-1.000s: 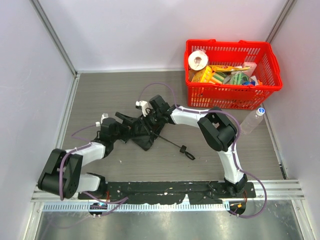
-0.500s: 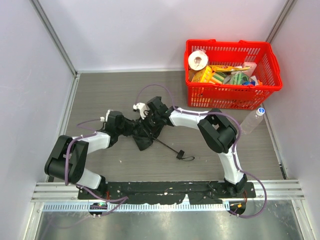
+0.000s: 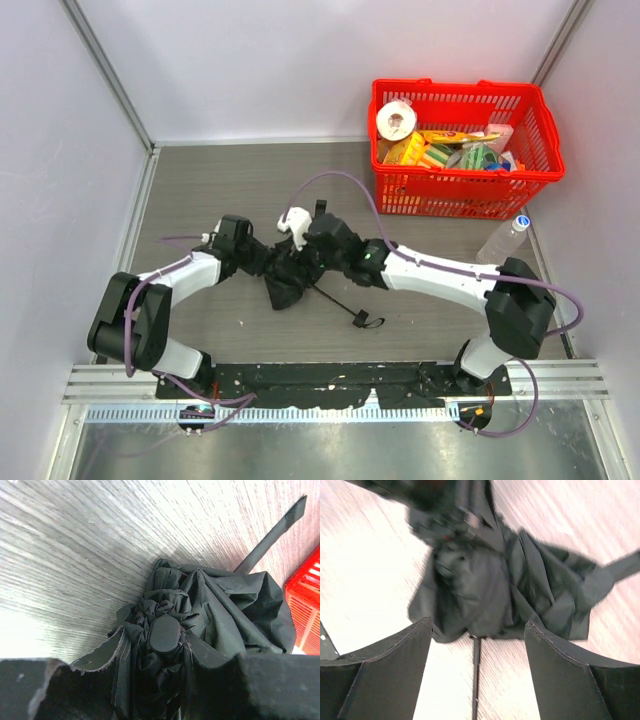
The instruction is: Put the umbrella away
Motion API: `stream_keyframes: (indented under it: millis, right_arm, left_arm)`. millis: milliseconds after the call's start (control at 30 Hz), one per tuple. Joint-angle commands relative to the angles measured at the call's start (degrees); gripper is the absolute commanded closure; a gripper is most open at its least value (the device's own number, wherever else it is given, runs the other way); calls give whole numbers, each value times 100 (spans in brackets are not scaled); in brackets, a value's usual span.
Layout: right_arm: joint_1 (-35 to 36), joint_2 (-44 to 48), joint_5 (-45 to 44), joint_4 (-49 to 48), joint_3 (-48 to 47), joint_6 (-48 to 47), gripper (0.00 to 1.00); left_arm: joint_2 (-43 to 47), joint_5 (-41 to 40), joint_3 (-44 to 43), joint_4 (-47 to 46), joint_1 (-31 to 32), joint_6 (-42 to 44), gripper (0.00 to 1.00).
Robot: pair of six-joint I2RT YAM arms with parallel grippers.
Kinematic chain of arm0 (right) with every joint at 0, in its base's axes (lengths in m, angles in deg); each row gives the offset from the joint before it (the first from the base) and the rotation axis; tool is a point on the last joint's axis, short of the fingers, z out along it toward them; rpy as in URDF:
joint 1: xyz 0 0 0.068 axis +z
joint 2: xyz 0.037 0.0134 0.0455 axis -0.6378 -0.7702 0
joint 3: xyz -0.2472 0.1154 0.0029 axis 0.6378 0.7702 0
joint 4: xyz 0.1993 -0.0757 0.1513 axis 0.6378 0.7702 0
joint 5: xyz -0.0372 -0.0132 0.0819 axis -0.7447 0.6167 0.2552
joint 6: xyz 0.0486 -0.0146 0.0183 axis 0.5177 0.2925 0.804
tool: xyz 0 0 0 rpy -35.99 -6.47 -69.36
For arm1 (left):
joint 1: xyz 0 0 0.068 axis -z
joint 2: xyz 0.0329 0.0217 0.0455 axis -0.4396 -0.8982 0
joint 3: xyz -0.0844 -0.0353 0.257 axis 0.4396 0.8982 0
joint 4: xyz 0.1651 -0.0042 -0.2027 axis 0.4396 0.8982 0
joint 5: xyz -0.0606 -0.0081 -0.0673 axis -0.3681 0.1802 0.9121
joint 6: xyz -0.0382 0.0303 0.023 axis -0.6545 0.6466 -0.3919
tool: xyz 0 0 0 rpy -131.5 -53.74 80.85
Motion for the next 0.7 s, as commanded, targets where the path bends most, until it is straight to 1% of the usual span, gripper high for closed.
stream_keyframes:
  millis: [0, 133, 167, 267, 333, 367, 400, 433, 467, 533, 567, 600, 633, 667]
  right_arm:
    - [758, 4, -982, -861, 99, -610, 21]
    - [1180, -497, -1720, -1783, 317, -1040, 21]
    - [1251, -637, -1853, -2124, 353, -1171, 21]
    - [1479, -1173, -2607, -2434, 283, -1471, 21]
    - [1480, -1454, -2906, -2733, 344, -1638, 22]
    - [1471, -1578, -3431, -2856, 258, -1682, 22]
    - [1463, -1875, -3680, -2787, 170, -1770, 22]
    - [1410, -1982, -4004, -2787, 56, -1805, 22]
    - [1375, -2123, -4033, -2726, 29, -1788, 23]
    - [1252, -2220, -3876, -2524, -94, -1596, 27]
    - [1208, -2256, -3806, -2445, -156, -1516, 33]
    - [1182, -2317, -3762, -2278, -182, -1333, 36]
    - [1068, -2352, -3492, -2138, -235, -1227, 46]
    - [980, -2361, -3210, -1980, -235, -991, 59]
  left_arm:
    - [60, -324, -269, 1380, -31, 44, 100]
    - [-150, -333, -655, 2109, -22, -27, 100]
    - [-229, -490, -734, 2250, -31, -36, 100]
    - [-370, -413, -840, 2410, -31, -71, 100]
    - [-414, -403, -849, 2418, -31, -89, 100]
    - [-423, -403, -875, 2479, -31, -71, 100]
    - [-415, -438, -884, 2523, -31, -45, 100]
    - [-406, -473, -876, 2524, -31, -45, 100]
    - [-380, -491, -841, 2524, -31, -36, 100]
    - [-379, -474, -788, 2480, -31, -62, 100]
    - [-379, -465, -788, 2489, -31, -62, 100]
    - [-388, -456, -788, 2497, -31, -45, 100]
    - [-371, -465, -770, 2489, -31, -53, 100]
    - [-336, -465, -744, 2463, -31, -45, 100]
